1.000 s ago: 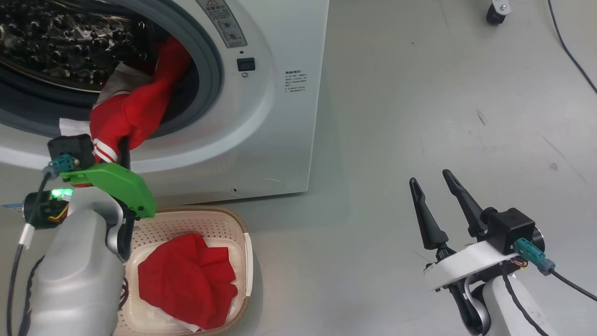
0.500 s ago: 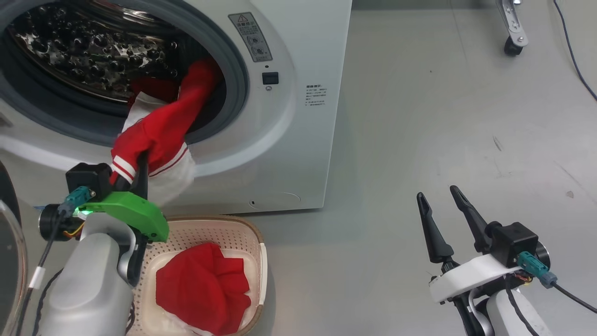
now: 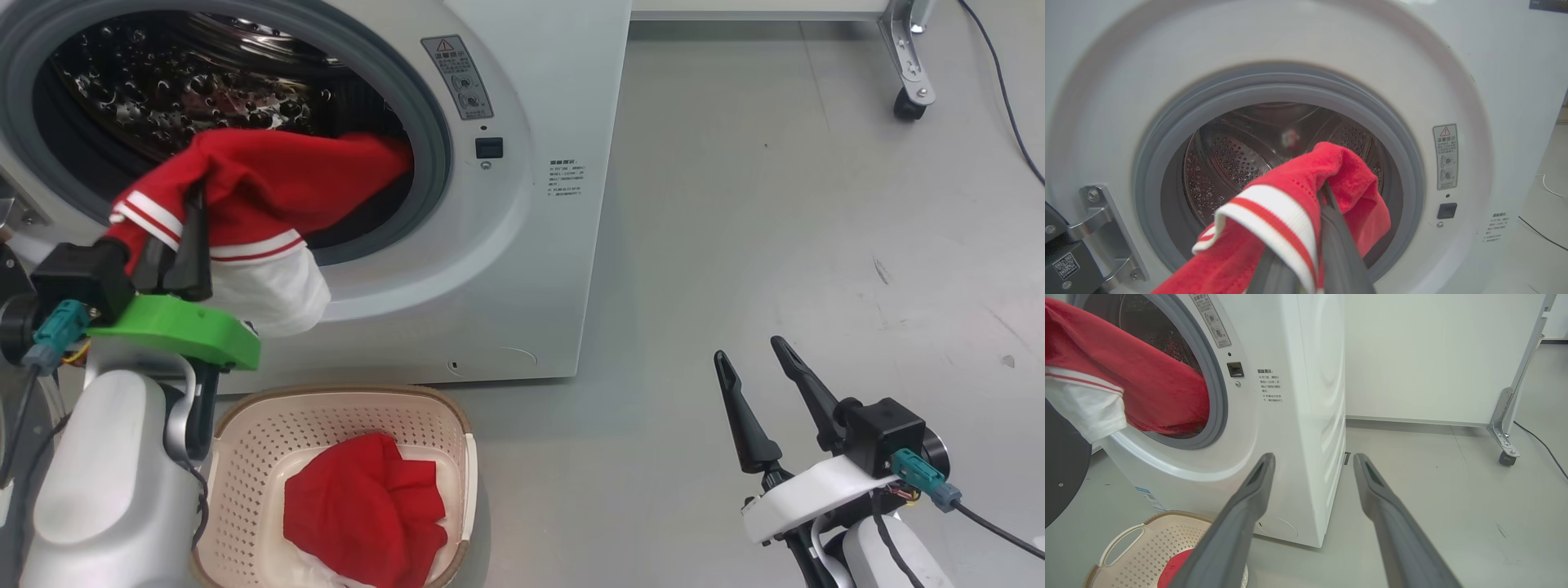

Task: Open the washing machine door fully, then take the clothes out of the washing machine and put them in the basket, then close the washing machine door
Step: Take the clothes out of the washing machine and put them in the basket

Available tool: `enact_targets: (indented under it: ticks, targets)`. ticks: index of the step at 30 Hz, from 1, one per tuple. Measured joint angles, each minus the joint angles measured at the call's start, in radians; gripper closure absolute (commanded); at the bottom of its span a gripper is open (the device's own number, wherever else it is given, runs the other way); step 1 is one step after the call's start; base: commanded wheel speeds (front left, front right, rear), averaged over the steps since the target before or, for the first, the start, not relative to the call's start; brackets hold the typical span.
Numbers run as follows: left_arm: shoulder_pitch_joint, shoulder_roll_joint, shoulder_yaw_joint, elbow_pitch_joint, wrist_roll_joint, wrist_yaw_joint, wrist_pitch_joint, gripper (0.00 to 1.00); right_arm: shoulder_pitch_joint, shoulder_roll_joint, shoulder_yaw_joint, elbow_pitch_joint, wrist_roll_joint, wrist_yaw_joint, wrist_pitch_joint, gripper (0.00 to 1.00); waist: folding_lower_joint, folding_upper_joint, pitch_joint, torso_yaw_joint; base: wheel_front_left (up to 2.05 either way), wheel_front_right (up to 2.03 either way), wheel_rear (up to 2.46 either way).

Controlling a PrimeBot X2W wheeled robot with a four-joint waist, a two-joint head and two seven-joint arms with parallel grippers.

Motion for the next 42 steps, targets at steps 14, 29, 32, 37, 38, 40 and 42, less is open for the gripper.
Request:
enact_targets:
  ticks: [14,29,32,37,38,40,42]
  targets:
    - [0.078,-0.017,0.062,-0.309,0.057,0.0,0.0,1.0,0.006,0.0,0.008,0.006,0.0,0.0,0.0,0.0,0.0,0.0,-0.015,0.007,0.0,0.0,0.0]
    - [0.212,-0.028,0.027,-0.327,0.065,0.0,0.0,1.0,0.019,0.0,0.001,0.002,0.0,0.0,0.0,0.0,0.0,0.0,-0.001,0.014,0.0,0.0,0.0]
    - [0.239,-0.027,0.007,-0.3,0.065,0.0,0.0,1.0,0.018,0.0,0.001,0.001,0.0,0.0,0.0,0.0,0.0,0.0,0.01,0.016,0.0,0.0,0.0]
    - [0.265,-0.026,0.004,-0.248,0.065,0.0,0.017,1.0,0.018,0.0,0.002,-0.001,0.0,0.0,0.0,0.0,0.0,0.0,0.029,0.017,0.0,0.0,0.0]
    - [0.271,-0.024,0.004,-0.236,0.066,0.0,0.025,1.0,0.017,0.0,0.003,-0.001,0.0,0.0,0.0,0.0,0.0,0.0,0.032,0.017,0.0,0.0,0.0]
    - [0.283,-0.019,0.006,-0.213,0.066,0.0,0.041,1.0,0.017,0.0,0.006,-0.001,0.0,0.0,0.0,0.0,0.0,0.0,0.039,0.016,0.0,0.0,0.0]
    - [0.292,-0.017,0.013,-0.192,0.066,0.006,0.05,1.0,0.016,0.0,0.009,-0.001,0.0,0.0,0.0,0.0,0.0,0.0,0.046,0.014,0.0,0.0,0.0]
